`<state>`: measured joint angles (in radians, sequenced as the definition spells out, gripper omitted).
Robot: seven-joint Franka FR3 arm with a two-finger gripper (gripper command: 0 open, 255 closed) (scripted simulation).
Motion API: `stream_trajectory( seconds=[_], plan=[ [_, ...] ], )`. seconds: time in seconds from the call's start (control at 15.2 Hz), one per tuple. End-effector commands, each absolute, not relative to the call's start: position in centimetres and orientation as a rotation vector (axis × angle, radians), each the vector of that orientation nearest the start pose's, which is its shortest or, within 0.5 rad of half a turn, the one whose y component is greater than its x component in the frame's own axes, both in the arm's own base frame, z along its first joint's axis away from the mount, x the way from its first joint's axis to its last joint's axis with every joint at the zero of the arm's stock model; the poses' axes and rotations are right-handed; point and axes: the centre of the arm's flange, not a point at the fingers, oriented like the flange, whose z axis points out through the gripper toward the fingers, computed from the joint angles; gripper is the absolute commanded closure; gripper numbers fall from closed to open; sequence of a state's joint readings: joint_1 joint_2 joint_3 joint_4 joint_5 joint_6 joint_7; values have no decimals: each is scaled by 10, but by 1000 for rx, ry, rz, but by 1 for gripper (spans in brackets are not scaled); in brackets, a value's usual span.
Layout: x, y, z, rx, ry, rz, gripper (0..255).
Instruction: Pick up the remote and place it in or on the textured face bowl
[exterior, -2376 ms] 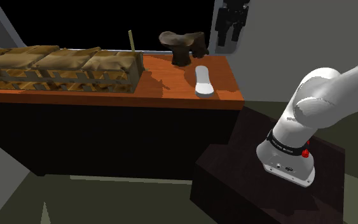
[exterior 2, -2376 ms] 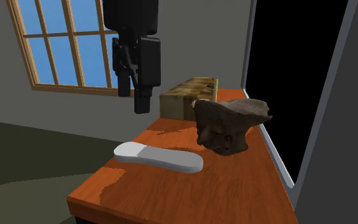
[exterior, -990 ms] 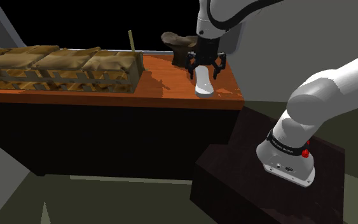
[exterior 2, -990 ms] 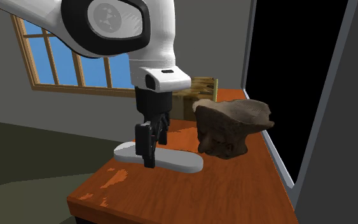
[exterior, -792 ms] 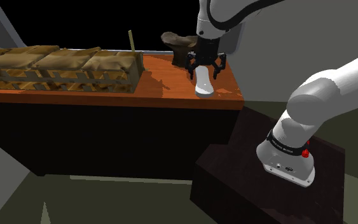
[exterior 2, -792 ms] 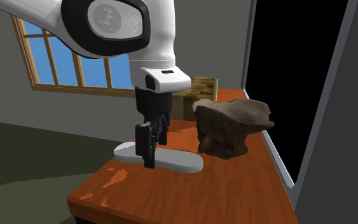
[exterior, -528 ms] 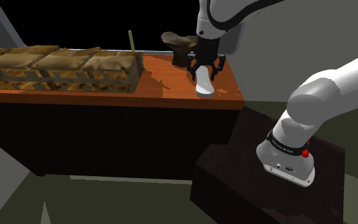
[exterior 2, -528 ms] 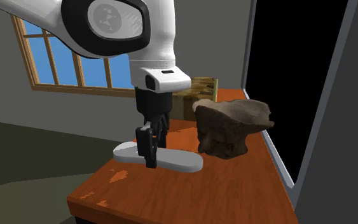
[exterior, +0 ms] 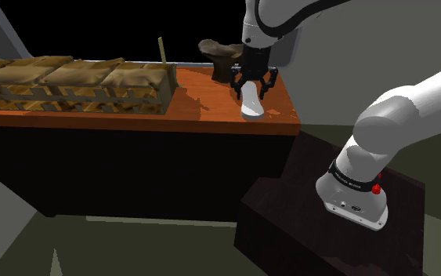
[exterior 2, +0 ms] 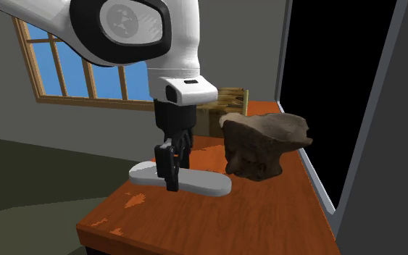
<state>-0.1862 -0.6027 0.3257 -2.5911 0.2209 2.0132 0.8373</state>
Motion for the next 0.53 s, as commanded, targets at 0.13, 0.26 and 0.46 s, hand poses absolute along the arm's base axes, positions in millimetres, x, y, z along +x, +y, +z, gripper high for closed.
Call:
stream_trajectory(
  seconds=[0.13,0.26,0.46],
  plan=[
    [363,65,459,-2847,1282,0,255],
    [363,65,469,-2847,1282,0,255],
    [363,65,485,-2847,1282,0,255]
  ],
)
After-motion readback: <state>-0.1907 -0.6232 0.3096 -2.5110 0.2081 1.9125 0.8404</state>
